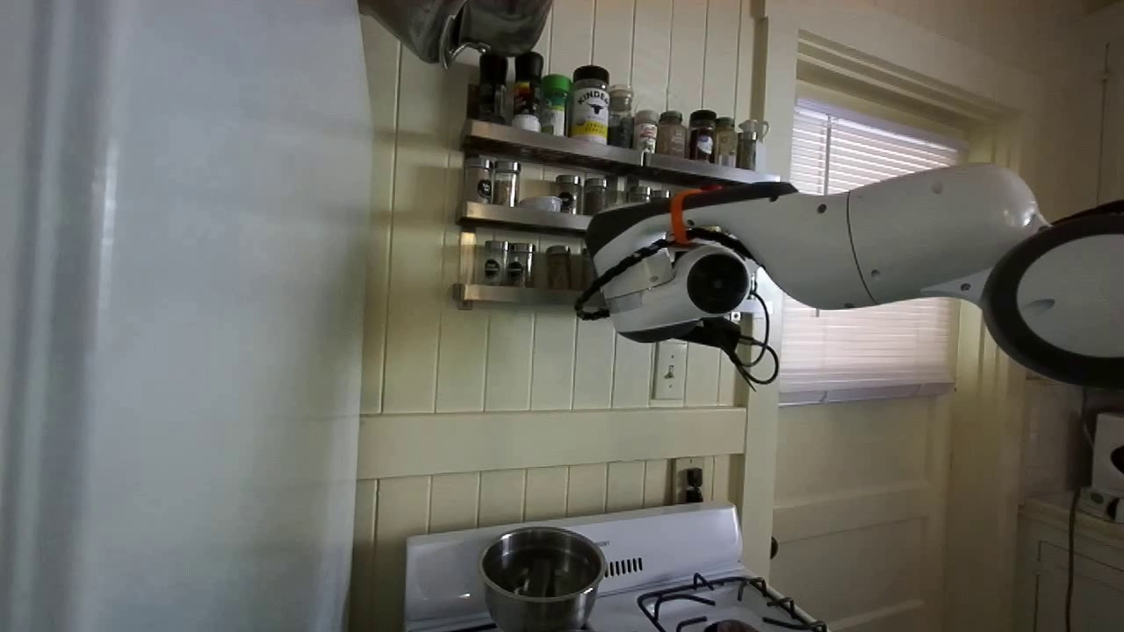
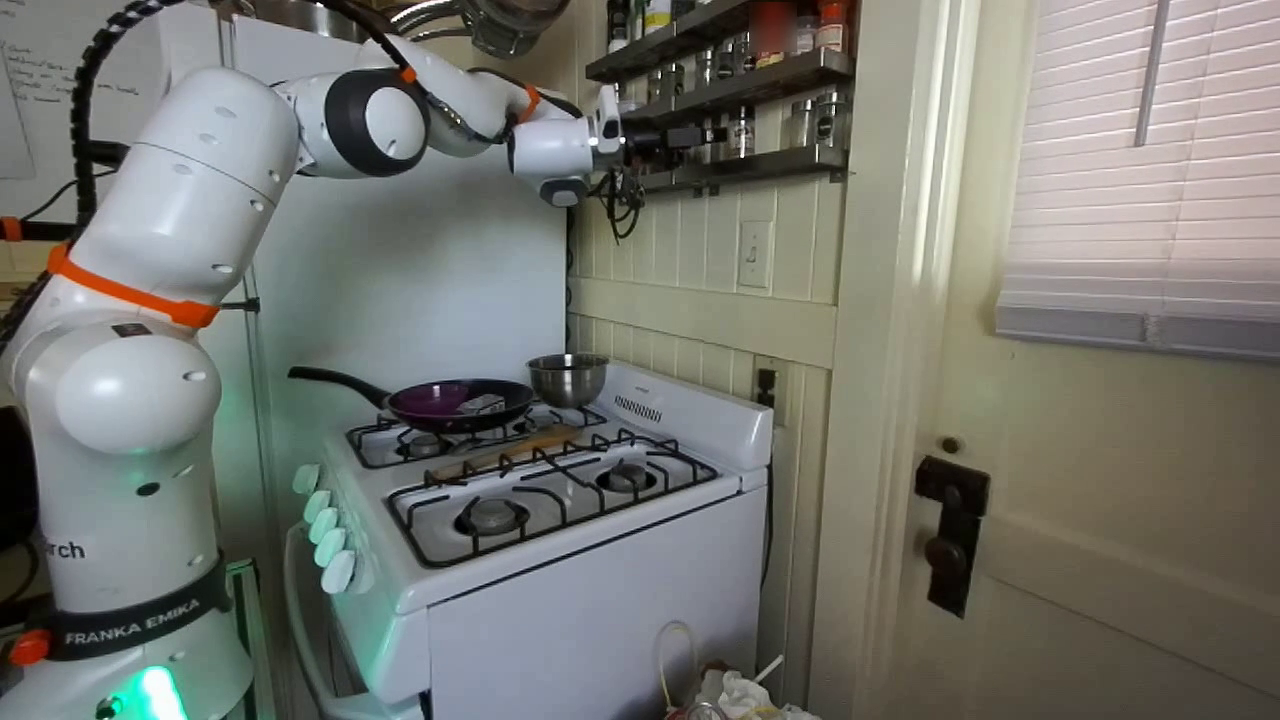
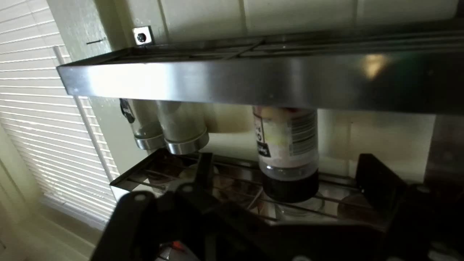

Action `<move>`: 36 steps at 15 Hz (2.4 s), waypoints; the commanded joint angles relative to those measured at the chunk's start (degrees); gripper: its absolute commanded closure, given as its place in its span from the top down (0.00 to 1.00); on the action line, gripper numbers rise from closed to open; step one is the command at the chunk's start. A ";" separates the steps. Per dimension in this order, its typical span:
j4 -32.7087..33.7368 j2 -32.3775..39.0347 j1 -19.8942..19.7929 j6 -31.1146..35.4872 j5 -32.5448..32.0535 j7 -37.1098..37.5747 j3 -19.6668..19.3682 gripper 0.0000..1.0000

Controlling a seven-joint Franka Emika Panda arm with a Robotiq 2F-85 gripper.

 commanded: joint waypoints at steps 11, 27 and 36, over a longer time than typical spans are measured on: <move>-2.51 1.99 20.77 5.65 5.94 7.51 -33.05 1.00; -30.04 7.25 72.07 5.41 33.68 15.31 -76.49 1.00; -57.83 -0.54 101.80 5.48 42.09 33.09 -97.56 1.00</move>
